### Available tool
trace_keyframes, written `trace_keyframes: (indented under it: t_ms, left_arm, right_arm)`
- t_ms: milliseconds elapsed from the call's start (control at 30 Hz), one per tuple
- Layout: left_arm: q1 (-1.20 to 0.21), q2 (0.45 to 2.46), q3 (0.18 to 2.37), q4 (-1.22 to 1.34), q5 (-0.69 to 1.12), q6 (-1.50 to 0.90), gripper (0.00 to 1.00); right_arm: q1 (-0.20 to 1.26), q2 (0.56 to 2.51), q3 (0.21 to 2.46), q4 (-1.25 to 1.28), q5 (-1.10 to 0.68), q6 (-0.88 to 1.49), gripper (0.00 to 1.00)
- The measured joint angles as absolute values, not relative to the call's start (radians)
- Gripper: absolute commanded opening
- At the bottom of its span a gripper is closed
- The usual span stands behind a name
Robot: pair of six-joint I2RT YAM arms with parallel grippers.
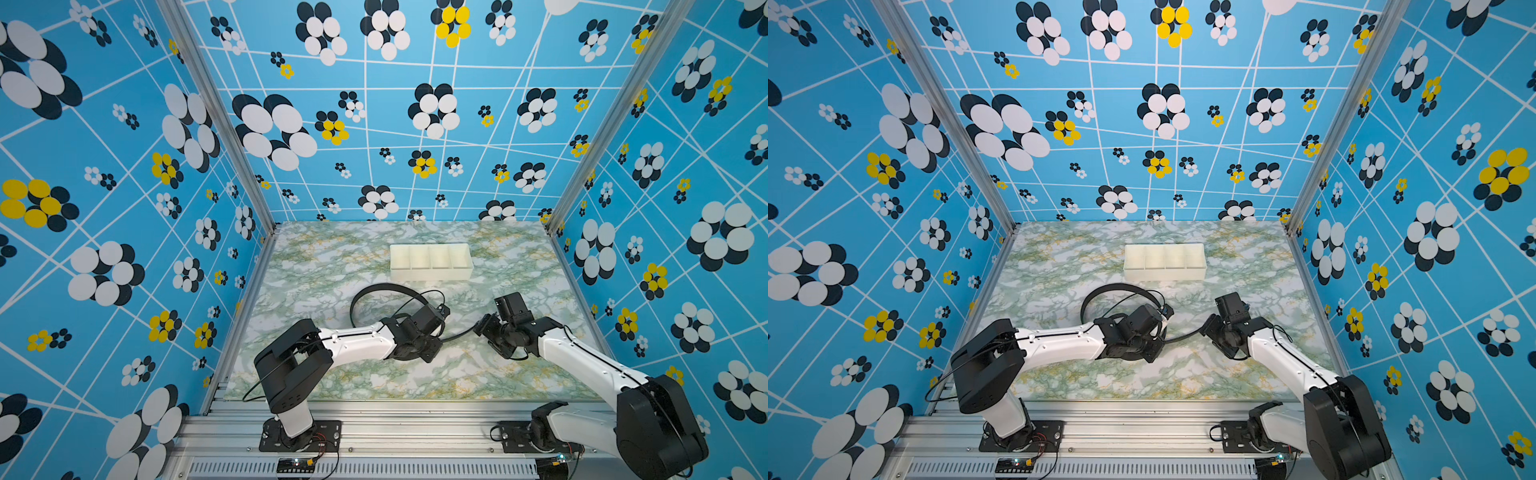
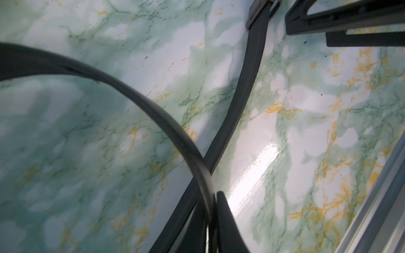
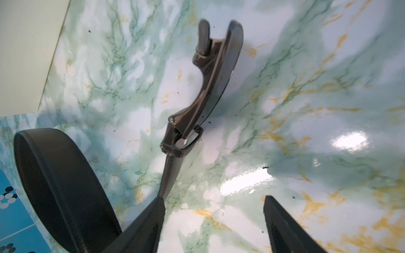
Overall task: Place the belts into the storage roll
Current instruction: Roll the belt at the center of the board.
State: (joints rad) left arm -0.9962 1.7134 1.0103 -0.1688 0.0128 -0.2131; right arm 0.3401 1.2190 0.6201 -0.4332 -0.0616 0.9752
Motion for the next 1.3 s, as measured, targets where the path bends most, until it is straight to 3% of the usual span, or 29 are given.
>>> trace_keyframes:
  t_ms: [500, 833, 1300]
  left_arm:
    - [-1.002, 1.629, 1.178, -0.365, -0.060, -0.103, 0.08]
    - [-0.907, 1.726, 1.161, -0.351, -0.039, -0.027, 0.08]
    - [-0.963, 1.779, 1.041, -0.284, 0.005, -0.006, 0.08]
  right_arm:
    - [0.340, 1.219, 0.616, -0.439, -0.084, 0.975, 0.78]
    - [0.340, 1.255, 0.614, -0.439, -0.084, 0.964, 0.78]
    - [0.344, 1.237, 0.616, -0.401, -0.137, 1.041, 0.77]
